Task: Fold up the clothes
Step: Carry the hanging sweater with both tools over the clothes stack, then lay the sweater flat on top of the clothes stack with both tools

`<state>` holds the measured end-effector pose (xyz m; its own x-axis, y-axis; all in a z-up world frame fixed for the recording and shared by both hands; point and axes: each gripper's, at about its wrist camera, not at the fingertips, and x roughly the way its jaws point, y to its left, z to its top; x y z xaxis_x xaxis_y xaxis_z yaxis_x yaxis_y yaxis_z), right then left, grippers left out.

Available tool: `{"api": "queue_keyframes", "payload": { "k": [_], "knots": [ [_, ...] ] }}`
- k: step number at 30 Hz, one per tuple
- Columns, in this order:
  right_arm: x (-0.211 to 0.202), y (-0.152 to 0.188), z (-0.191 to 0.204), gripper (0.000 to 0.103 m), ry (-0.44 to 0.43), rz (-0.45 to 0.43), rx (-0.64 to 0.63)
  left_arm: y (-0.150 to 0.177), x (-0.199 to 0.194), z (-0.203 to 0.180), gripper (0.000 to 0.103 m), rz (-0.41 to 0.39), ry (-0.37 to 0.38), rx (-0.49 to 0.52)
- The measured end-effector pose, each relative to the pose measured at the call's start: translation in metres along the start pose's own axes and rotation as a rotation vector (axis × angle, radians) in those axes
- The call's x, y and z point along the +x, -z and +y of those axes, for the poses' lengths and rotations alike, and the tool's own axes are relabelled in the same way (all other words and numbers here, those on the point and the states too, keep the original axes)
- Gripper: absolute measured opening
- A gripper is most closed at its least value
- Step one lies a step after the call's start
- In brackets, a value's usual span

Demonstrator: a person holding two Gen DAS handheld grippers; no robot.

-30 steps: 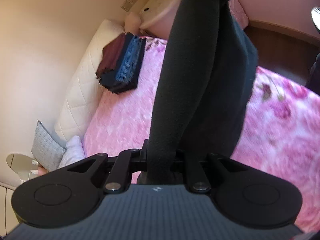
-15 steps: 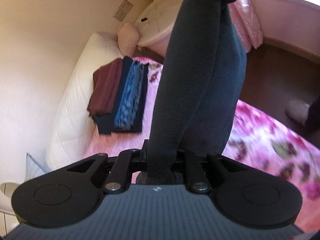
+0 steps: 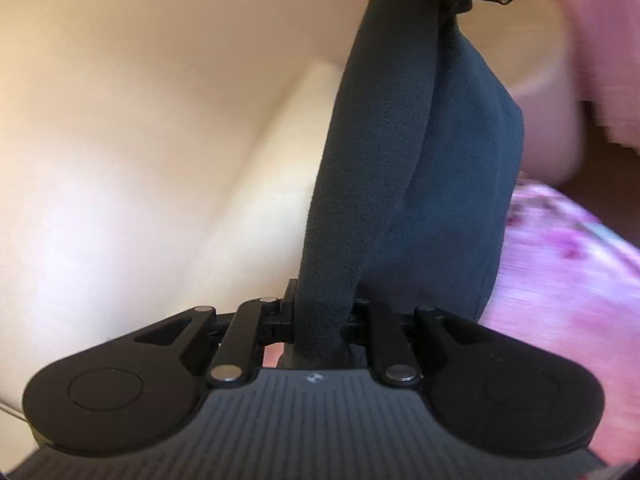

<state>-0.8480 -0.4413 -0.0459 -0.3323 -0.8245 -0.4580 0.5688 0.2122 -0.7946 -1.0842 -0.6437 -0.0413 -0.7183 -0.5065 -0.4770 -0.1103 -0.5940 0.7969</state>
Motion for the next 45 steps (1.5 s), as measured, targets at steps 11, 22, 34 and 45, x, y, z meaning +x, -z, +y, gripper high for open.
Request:
{"api": "queue_keyframes", "payload": {
  "k": [11, 22, 34, 45],
  "knots": [
    [0.206, 0.047, -0.071, 0.020, 0.086, -0.033, 0.002, 0.030, 0.197, -0.014, 0.013, 0.116, 0.016, -0.035],
    [0.239, 0.126, -0.008, 0.034, -0.093, 0.011, -0.065, 0.067, 0.207, -0.100, 0.034, 0.144, -0.009, 0.005],
    [0.247, 0.143, 0.000, 0.011, -0.193, 0.030, -0.002, 0.070, 0.194, -0.119, 0.012, 0.176, 0.044, 0.055],
    [0.249, 0.152, 0.026, 0.015, -0.187, 0.072, -0.029, 0.078, 0.189, -0.117, 0.011, 0.205, 0.026, 0.046]
  ]
}}
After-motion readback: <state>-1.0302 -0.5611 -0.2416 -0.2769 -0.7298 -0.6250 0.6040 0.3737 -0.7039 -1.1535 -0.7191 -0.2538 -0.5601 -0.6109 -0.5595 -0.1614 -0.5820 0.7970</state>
